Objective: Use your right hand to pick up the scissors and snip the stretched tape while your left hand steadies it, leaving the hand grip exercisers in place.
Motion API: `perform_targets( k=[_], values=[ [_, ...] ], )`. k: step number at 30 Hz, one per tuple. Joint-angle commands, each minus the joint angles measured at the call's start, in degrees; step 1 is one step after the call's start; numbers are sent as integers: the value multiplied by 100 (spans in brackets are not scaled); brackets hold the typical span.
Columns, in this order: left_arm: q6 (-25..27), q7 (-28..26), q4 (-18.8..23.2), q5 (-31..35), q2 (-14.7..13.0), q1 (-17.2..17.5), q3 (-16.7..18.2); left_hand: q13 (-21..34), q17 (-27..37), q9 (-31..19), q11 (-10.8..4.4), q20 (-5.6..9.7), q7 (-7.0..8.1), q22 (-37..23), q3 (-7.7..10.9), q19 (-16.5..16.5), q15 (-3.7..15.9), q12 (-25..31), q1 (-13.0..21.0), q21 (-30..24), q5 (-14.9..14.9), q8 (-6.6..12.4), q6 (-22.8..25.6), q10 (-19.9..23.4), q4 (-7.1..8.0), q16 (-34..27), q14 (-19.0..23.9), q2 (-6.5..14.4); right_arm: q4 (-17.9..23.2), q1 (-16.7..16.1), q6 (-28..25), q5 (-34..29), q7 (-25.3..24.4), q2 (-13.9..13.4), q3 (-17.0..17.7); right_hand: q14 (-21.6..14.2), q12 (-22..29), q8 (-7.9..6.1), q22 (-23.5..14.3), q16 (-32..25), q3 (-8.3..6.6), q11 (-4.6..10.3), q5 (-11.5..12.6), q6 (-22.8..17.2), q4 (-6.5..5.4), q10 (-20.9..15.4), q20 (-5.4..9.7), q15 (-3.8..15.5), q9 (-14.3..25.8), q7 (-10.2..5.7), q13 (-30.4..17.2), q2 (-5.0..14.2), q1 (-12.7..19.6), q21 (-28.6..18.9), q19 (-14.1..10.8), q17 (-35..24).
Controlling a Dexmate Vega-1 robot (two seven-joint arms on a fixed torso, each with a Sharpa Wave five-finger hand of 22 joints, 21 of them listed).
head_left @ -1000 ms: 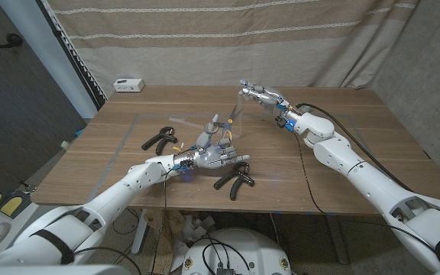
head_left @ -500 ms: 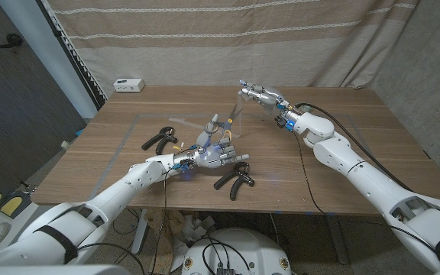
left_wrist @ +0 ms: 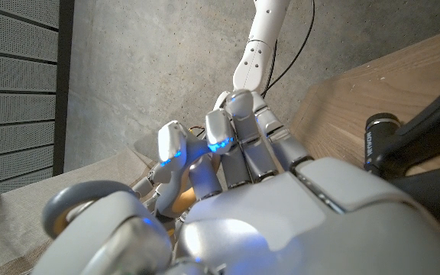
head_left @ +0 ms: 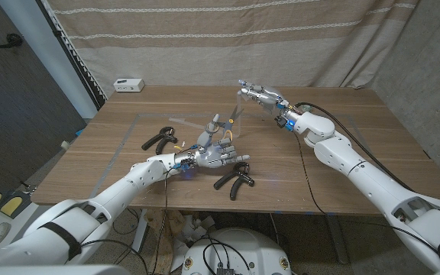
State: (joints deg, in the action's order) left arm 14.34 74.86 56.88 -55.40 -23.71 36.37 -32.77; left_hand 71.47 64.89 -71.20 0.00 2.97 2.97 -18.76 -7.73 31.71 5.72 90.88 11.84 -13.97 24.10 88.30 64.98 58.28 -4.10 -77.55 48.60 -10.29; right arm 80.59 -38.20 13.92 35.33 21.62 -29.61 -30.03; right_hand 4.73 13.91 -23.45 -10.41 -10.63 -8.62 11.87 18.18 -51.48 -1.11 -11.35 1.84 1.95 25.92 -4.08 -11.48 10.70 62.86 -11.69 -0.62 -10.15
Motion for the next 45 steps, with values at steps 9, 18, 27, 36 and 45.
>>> perform_targets(
  k=[9,18,27,36,45],
  values=[
    [-31,22,8,17,17,16,41,22,19,-16,-256,236,-1228,-27,-1238,-26,478,21,-52,-3,-21,237,1220,297,-312,6,16,20,157,-59,-20,60,108,-58,-18,-19,23,8,-14,-9,-27,19,38,-68,32,-57,293,762,24,-4,-15,-2,-27,-21,-26,-13],
    [-23,26,-23,14,27,9,47,22,1,-16,-268,240,-1226,-31,-1234,-25,467,19,-46,-6,-26,237,1222,280,-321,18,18,27,150,-57,-39,57,110,-63,-25,-20,25,11,-14,-8,-26,16,43,-76,36,-64,291,763,26,-6,-15,-2,-29,-20,-26,-13],
    [3,65,-115,-23,78,6,63,22,23,-16,-266,243,-1223,-32,-1235,-25,479,18,-48,-6,-33,235,1217,273,-326,9,10,27,128,-92,-66,158,145,-52,1,-30,25,13,-14,-11,-24,16,48,-72,41,-64,285,764,35,-10,-14,-5,-32,-20,-28,-13],
    [-20,43,-126,-20,88,19,95,20,28,-15,-263,246,-1222,-33,-1233,-28,479,22,-49,-5,-36,234,1210,278,-329,16,-12,31,176,-132,-35,119,121,-100,15,-31,26,16,-14,-11,-22,16,53,-92,46,-69,286,758,31,-5,-14,-5,-35,-20,-29,-13],
    [-32,99,-149,-31,89,17,117,21,67,-15,-289,249,-1226,-35,-1231,-28,481,19,-49,-6,-38,235,1216,264,-330,-7,-13,35,216,-179,-42,135,123,-132,25,-31,25,15,-13,-10,-20,17,57,-97,49,-69,287,761,39,0,-14,-4,-38,-19,-28,-14]
  ],
)
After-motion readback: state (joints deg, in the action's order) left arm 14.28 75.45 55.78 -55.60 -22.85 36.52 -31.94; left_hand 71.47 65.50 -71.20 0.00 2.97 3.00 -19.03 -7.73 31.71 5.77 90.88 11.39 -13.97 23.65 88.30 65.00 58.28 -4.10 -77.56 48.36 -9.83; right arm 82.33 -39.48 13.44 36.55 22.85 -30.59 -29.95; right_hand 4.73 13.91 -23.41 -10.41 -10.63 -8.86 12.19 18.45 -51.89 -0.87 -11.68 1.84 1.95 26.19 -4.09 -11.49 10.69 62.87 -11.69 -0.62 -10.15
